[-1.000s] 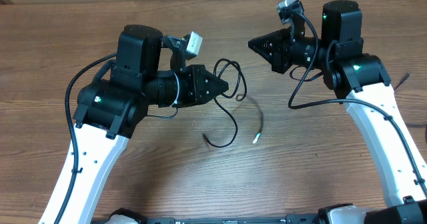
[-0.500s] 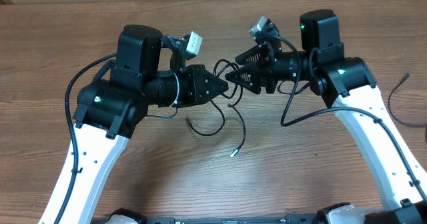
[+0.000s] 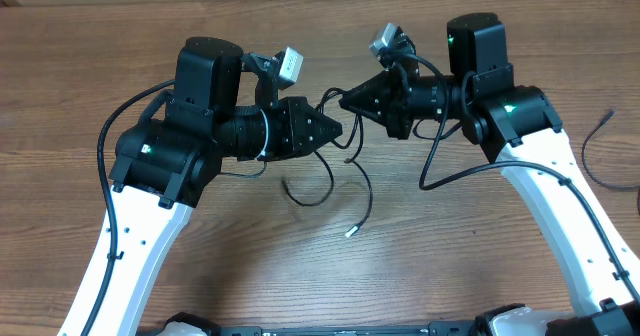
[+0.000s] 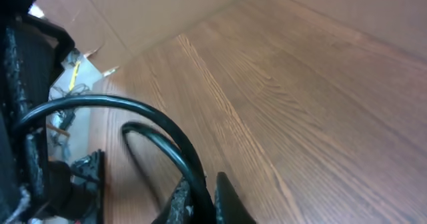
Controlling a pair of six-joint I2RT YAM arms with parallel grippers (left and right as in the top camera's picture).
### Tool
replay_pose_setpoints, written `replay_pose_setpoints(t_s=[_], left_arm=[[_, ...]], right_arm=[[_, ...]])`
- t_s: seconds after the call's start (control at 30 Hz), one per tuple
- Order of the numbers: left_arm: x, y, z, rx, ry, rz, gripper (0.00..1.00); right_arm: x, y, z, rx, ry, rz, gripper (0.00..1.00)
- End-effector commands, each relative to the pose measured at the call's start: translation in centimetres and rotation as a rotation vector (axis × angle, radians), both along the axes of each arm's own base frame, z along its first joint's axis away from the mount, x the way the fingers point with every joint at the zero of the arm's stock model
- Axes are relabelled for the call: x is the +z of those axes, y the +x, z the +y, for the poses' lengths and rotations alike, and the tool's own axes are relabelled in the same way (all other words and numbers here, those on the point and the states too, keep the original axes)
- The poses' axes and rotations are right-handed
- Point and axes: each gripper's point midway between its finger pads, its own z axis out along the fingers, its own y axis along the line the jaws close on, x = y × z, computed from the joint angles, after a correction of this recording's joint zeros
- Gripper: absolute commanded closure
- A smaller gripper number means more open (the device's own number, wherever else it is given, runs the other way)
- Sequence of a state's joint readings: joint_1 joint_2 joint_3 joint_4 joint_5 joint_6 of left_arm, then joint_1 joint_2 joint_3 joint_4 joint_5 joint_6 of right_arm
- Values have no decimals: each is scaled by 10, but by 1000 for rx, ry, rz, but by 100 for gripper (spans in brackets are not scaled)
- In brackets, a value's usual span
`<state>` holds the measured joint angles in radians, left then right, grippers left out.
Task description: Untangle cables
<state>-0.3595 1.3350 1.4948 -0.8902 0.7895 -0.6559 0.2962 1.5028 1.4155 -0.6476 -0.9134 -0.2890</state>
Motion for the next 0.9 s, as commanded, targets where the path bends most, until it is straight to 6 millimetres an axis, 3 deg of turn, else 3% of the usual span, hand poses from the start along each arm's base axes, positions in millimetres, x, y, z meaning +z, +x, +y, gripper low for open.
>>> replay_pose_setpoints(t_s=[0.0, 0.23, 0.43, 0.6, 0.87], left_arm=[[14, -7, 0, -9, -24, -28, 96], [8, -6, 4, 12, 8, -19, 96], [-8, -1, 16, 77, 86, 8, 96], [-8, 0, 17, 87, 94, 4, 96], [-10, -1, 17, 85, 96, 12, 96]], right_arm=[[9, 6, -5, -38, 19, 12, 96], [24, 21, -10, -99, 87, 37, 96], [43, 12, -17, -16, 180, 44, 96], [49, 18, -33, -65, 210, 96, 96], [68, 44, -54, -209, 280, 142, 96]])
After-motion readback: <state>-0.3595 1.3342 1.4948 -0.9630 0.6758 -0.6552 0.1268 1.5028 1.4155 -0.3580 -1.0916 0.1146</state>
